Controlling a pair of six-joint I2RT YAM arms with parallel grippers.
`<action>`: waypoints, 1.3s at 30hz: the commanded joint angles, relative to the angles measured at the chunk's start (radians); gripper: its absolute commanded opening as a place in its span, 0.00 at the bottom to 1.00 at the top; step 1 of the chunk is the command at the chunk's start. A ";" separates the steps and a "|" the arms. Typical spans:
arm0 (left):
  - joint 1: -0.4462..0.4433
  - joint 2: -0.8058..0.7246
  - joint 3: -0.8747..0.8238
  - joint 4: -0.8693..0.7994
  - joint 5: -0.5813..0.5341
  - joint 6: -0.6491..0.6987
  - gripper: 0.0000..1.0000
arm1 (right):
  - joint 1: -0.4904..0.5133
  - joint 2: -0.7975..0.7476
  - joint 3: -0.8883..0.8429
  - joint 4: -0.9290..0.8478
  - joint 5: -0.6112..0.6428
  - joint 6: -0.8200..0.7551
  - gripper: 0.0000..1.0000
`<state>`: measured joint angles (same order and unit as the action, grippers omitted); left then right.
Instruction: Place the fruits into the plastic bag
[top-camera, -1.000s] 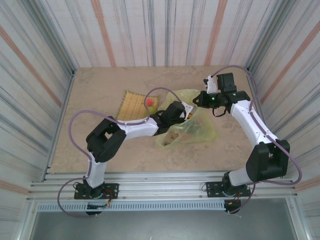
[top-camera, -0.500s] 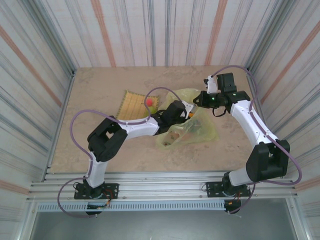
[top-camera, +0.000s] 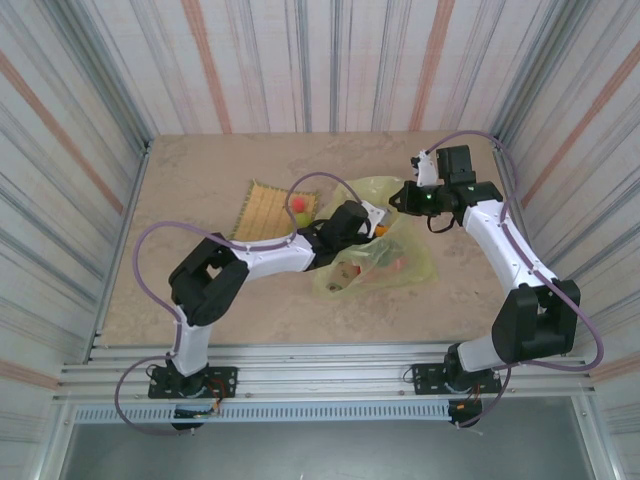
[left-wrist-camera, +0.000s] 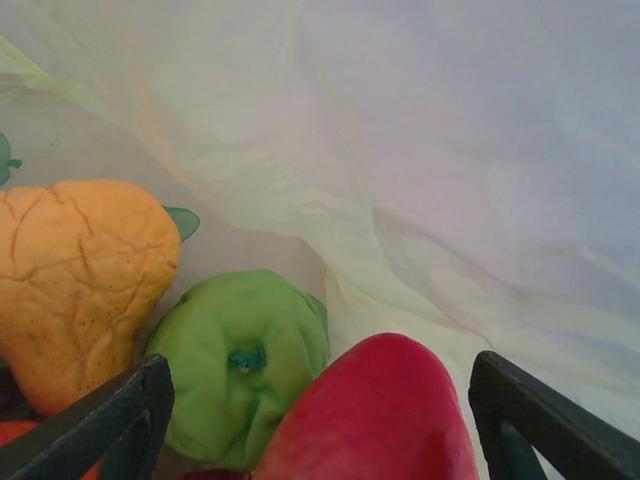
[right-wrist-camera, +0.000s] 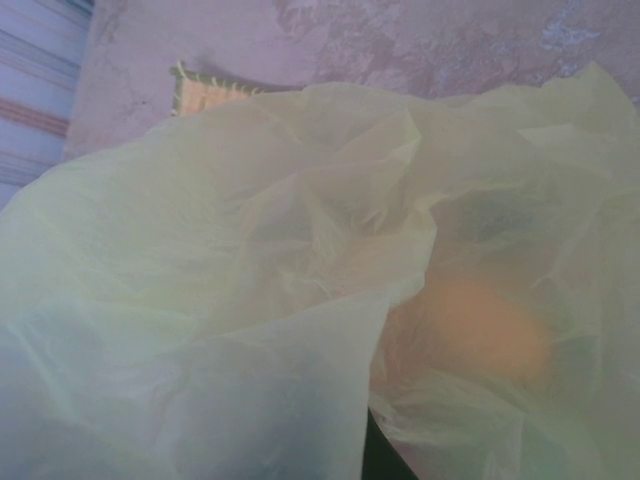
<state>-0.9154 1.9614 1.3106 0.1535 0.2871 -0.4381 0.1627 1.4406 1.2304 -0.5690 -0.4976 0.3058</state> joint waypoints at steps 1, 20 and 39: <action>0.017 -0.081 -0.036 -0.012 0.008 0.043 0.82 | -0.011 -0.016 -0.009 -0.013 0.003 -0.011 0.00; 0.119 -0.359 -0.256 -0.140 0.166 0.203 0.82 | -0.037 -0.019 -0.010 -0.023 -0.010 -0.030 0.00; 0.239 -0.613 -0.376 -0.235 0.386 0.334 0.83 | -0.043 -0.008 -0.005 -0.028 -0.010 -0.037 0.00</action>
<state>-0.6994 1.4136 0.9592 -0.0769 0.5884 -0.1341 0.1284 1.4395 1.2304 -0.5766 -0.4980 0.2977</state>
